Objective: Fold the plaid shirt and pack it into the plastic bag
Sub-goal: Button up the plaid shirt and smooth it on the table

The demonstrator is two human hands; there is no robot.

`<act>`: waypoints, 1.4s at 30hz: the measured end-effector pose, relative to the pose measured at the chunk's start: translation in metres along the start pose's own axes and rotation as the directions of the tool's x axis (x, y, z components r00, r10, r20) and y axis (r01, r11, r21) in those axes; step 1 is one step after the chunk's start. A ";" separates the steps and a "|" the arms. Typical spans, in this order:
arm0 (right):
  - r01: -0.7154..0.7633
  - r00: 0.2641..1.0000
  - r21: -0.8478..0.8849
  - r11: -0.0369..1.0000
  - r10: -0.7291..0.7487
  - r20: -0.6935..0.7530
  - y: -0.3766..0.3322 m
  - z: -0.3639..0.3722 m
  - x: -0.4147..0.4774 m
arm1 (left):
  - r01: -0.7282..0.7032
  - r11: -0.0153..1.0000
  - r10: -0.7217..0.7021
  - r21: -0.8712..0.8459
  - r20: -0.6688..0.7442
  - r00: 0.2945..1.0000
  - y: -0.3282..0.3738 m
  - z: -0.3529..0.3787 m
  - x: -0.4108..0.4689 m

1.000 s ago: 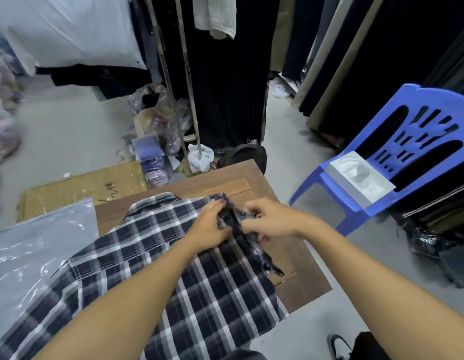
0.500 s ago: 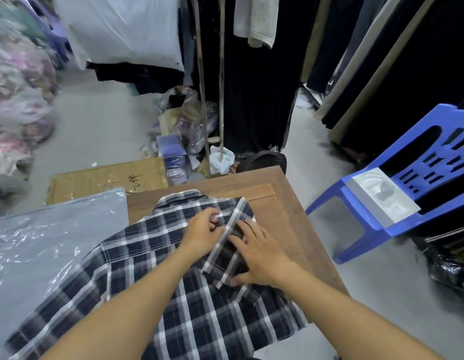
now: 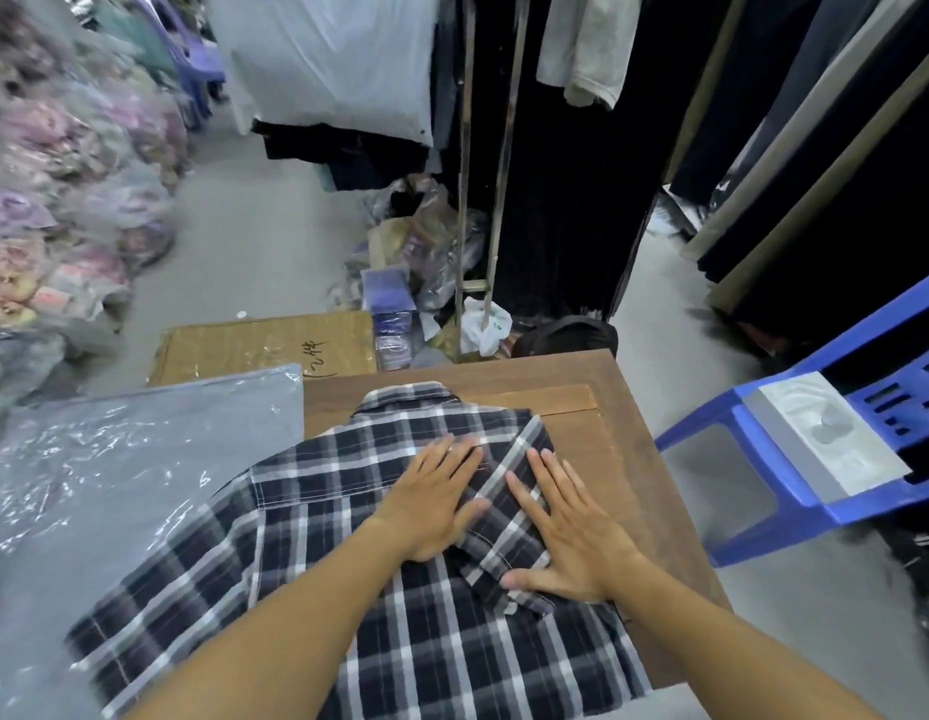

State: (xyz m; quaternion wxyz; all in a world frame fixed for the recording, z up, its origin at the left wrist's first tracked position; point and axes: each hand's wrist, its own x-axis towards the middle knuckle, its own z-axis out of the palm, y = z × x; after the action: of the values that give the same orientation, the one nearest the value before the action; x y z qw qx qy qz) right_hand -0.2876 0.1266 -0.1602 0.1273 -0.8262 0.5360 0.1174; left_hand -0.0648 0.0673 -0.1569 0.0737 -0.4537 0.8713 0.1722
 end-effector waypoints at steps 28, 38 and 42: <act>0.433 0.899 -0.106 0.895 -0.421 0.121 -0.225 -0.025 0.146 | 0.759 0.361 -0.706 -0.541 0.374 0.602 -0.201 -0.042 -0.229; 0.453 0.885 0.003 0.891 -0.450 0.119 -0.198 -0.032 0.143 | 0.383 0.095 -0.419 -0.919 0.313 0.853 -0.114 -0.103 -0.177; 0.499 0.866 -0.197 0.844 -0.477 0.153 -0.176 -0.036 0.134 | 0.429 0.284 -0.411 -0.857 0.296 0.862 -0.083 -0.077 -0.136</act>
State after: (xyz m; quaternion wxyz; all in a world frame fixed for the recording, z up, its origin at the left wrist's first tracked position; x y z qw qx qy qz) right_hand -0.0714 0.0688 -0.1558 0.0828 -0.9377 0.2839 0.1825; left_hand 0.0838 0.0990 -0.0663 -0.1324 -0.6300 0.4858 0.5912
